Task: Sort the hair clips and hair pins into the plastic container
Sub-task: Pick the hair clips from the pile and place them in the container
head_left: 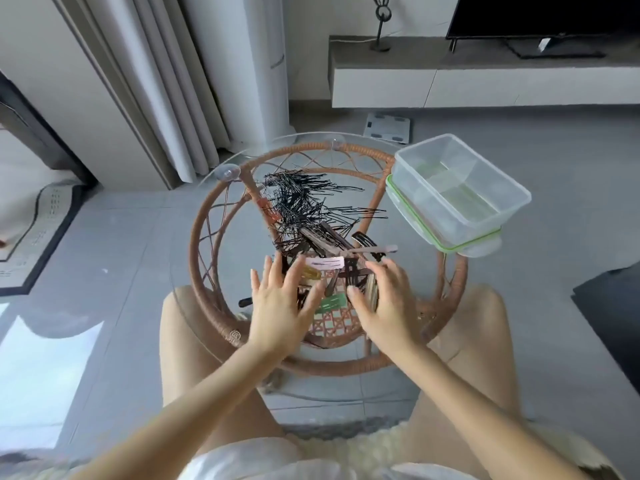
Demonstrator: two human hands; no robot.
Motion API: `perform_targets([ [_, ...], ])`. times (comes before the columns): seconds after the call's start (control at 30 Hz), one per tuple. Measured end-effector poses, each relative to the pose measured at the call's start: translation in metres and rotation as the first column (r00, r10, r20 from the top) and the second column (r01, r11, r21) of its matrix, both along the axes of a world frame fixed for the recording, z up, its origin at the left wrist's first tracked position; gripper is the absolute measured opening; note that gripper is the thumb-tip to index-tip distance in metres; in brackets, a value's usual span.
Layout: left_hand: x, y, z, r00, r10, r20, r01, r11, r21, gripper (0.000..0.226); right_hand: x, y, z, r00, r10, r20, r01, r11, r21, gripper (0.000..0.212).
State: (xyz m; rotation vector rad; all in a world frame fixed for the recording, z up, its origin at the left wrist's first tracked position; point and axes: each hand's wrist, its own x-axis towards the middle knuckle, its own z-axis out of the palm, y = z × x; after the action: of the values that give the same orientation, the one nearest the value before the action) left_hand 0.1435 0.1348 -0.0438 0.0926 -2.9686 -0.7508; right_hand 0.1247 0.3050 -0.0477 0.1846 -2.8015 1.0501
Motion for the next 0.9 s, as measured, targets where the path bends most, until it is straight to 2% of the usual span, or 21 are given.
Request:
perform_targets([
  [0.1,-0.014,0.026,-0.004,0.991,0.119,-0.055,-0.112,0.987,0.112,0.063,-0.004,-0.023,-0.001,0.988,-0.145,-0.060,0.135,0.981,-0.142,0.046],
  [0.2,-0.025,0.036,0.000,0.977,0.188,-0.098,-0.162,0.959,0.231,0.058,-0.011,-0.030,0.004,0.972,-0.228,-0.047,0.202,0.926,-0.318,0.029],
  [0.27,-0.021,0.032,0.006,0.978,0.183,-0.100,-0.142,0.936,0.322,0.054,-0.009,-0.022,0.013,0.980,-0.201,0.007,0.184,0.882,-0.434,0.023],
  [0.3,-0.017,0.027,0.008,0.985,0.146,-0.090,-0.111,0.943,0.314,0.055,-0.007,-0.015,0.018,0.991,-0.136,0.019,0.130,0.881,-0.454,0.028],
  [0.37,-0.003,0.011,0.009,0.997,-0.011,-0.074,0.019,0.994,0.104,0.068,0.003,0.005,0.026,0.998,0.064,0.016,-0.053,0.927,-0.372,0.051],
  [0.43,0.008,-0.010,0.009,0.990,-0.137,-0.023,0.131,0.977,-0.167,0.087,0.016,0.022,0.027,0.962,0.260,0.089,-0.249,0.962,-0.113,0.083],
  [0.47,0.011,-0.020,0.007,0.989,-0.144,0.015,0.143,0.957,-0.252,0.094,0.022,0.027,0.025,0.941,0.313,0.128,-0.321,0.946,0.045,0.097],
  [0.5,0.011,-0.029,0.005,0.992,-0.116,0.047,0.125,0.949,-0.289,0.100,0.027,0.030,0.019,0.928,0.337,0.160,-0.363,0.913,0.186,0.109],
  [0.57,0.008,-0.038,0.001,0.997,-0.024,0.074,0.041,0.970,-0.239,0.105,0.037,0.025,0.006,0.929,0.334,0.161,-0.370,0.855,0.364,0.121],
  [0.63,0.006,-0.033,-0.002,0.997,0.004,0.075,0.008,0.986,-0.169,0.105,0.039,0.013,-0.003,0.962,0.252,0.109,-0.275,0.885,0.377,0.119],
  [0.77,-0.004,0.003,-0.004,0.999,-0.013,0.030,0.012,1.000,0.018,0.083,0.020,-0.012,-0.009,0.998,0.066,0.022,-0.070,0.970,0.233,0.105],
  [0.83,-0.012,0.022,-0.002,1.000,-0.003,0.004,0.003,0.993,0.122,0.077,0.009,-0.021,-0.010,0.999,0.053,0.002,-0.053,0.988,0.148,0.095],
  [0.9,-0.017,0.038,0.001,1.000,-0.008,-0.019,0.012,0.976,0.219,0.070,0.002,-0.026,-0.008,0.994,0.103,0.040,-0.105,0.993,0.059,0.088],
])
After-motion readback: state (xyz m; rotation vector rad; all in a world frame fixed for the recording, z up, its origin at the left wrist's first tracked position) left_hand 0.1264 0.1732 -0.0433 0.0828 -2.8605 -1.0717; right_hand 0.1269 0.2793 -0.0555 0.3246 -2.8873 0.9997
